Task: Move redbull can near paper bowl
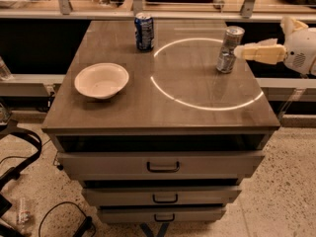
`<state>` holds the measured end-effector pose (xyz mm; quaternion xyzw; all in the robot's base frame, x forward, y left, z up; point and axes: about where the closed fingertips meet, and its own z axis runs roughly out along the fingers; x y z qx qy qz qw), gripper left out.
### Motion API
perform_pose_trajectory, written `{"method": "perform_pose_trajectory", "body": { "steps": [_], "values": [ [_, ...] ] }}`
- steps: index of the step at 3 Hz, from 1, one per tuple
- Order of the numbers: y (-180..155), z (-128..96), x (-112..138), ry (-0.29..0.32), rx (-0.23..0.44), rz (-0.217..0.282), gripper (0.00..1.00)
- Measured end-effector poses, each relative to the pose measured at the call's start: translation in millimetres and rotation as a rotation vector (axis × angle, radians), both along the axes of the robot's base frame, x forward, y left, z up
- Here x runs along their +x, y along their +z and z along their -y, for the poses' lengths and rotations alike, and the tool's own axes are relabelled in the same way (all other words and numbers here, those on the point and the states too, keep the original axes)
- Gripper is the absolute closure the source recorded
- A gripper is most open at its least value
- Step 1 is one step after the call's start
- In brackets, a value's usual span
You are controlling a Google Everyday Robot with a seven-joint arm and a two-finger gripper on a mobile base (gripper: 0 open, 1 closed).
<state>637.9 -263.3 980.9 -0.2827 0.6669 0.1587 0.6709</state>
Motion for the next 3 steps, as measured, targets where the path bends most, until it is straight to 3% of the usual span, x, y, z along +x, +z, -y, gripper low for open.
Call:
{"method": "perform_pose_trajectory", "body": {
  "steps": [2,3],
  "values": [
    [-21,-13,62,0.016,0.161,-0.008,0.00],
    [-41,-29,83,0.037,0.164,-0.058,0.03]
  ]
}}
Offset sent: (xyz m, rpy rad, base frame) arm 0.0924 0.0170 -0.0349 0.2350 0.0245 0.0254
